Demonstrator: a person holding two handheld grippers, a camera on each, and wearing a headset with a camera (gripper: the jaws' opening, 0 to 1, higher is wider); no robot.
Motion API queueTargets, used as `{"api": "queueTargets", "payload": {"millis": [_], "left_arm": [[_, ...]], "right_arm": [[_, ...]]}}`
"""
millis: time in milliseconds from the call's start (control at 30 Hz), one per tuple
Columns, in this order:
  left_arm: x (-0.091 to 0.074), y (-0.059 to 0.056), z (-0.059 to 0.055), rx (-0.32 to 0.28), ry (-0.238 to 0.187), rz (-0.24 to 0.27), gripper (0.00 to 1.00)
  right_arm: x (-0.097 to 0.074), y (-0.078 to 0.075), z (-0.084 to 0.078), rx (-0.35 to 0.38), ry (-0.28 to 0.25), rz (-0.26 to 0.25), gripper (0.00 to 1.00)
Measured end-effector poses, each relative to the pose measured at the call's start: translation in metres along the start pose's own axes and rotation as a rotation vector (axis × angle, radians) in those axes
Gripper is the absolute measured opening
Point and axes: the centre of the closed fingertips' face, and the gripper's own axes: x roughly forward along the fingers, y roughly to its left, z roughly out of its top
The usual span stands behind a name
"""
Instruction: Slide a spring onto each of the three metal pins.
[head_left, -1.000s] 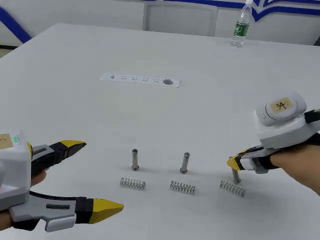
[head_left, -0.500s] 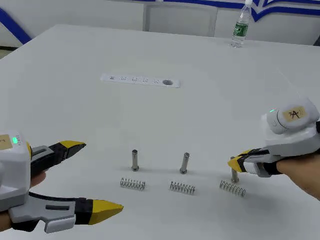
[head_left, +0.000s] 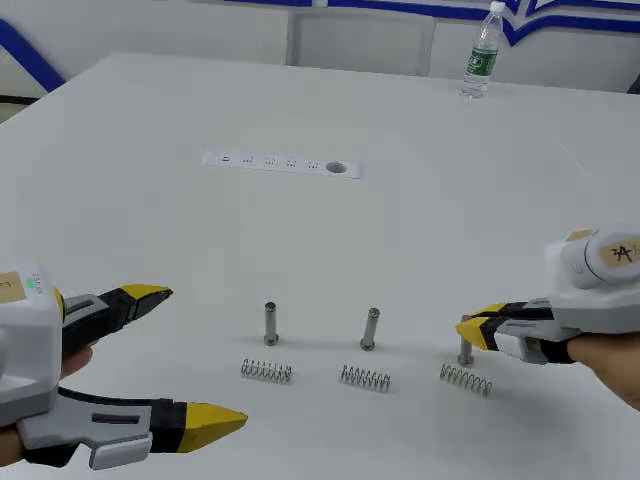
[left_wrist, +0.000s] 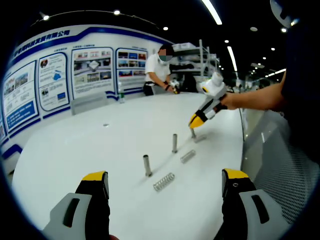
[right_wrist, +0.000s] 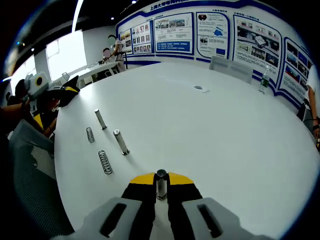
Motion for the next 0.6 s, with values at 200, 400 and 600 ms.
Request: {"api": "queueTargets", "payload": {"millis": [200, 400, 600], "left_arm": [[-0.0002, -0.0002, 0.0008, 0.002, -0.001, 0.000, 0.95], [-0.0005, 0.0003, 0.0005, 0.001, -0.002, 0.001, 0.95], [0.0003, -0.0007, 0.0010, 0.000, -0.004, -0.001, 0.95]], "right_arm": [[-0.0026, -0.0010, -0.0016, -0.030, -0.035, 0.018, 0.09], [-0.0060, -0.0006, -0.0039, -0.044, -0.044, 0.026, 0.09], [-0.0101, -0.0037, -0.0088, -0.065, -0.021, 0.016, 0.09]]}}
